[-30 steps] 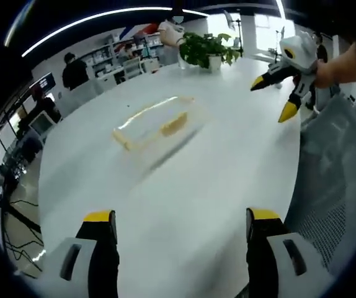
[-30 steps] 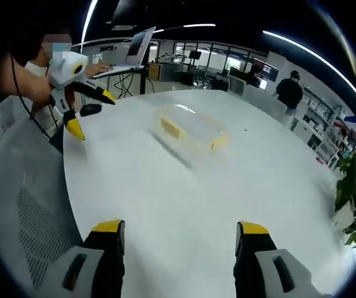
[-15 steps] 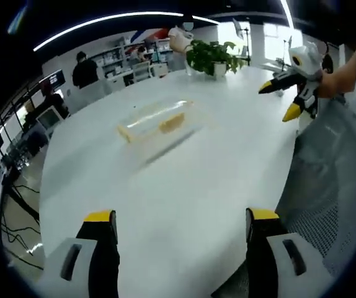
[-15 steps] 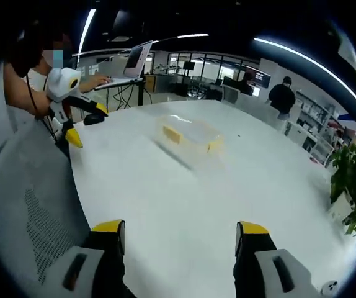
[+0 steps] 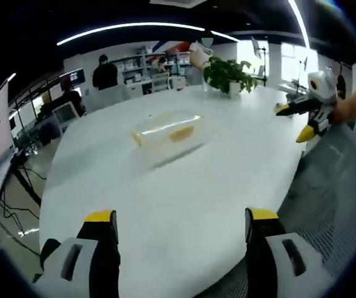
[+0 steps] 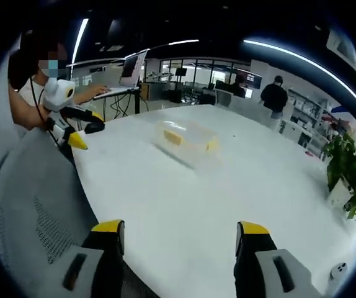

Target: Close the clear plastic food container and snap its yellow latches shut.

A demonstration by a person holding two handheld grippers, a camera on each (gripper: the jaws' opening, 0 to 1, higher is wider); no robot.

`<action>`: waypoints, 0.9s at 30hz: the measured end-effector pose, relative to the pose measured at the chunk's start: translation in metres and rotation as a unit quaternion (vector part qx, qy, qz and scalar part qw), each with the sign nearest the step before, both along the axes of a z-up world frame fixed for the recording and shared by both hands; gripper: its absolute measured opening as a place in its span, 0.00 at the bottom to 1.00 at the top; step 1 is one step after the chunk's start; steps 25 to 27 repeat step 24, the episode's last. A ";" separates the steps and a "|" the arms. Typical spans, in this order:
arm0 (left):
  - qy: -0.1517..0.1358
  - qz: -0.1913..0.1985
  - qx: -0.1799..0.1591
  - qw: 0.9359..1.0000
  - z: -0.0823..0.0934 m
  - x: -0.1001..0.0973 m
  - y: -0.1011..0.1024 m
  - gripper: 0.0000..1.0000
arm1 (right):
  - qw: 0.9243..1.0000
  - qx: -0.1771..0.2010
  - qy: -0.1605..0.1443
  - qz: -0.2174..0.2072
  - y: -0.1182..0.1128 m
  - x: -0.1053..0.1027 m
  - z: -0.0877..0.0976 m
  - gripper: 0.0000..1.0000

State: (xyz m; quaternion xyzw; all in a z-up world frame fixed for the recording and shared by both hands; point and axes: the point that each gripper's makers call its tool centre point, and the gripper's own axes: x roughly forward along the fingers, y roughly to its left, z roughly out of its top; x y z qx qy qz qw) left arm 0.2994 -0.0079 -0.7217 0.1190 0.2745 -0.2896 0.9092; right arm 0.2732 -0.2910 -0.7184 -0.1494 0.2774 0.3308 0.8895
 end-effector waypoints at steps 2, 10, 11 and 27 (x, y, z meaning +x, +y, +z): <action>-0.007 -0.002 -0.003 1.000 0.001 -0.002 0.000 0.81 | 1.000 0.005 0.004 -0.003 0.001 -0.002 0.000 0.72; -0.001 0.016 -0.017 1.000 -0.003 -0.004 0.003 0.83 | 1.000 0.016 0.015 -0.019 -0.001 -0.003 -0.005 0.72; 0.000 0.019 -0.020 1.000 -0.003 -0.004 0.003 0.83 | 1.000 0.014 0.015 -0.017 -0.001 -0.004 -0.005 0.72; 0.007 0.021 -0.017 1.000 -0.008 -0.005 0.002 0.86 | 1.000 0.010 0.023 -0.011 -0.001 -0.006 -0.010 0.69</action>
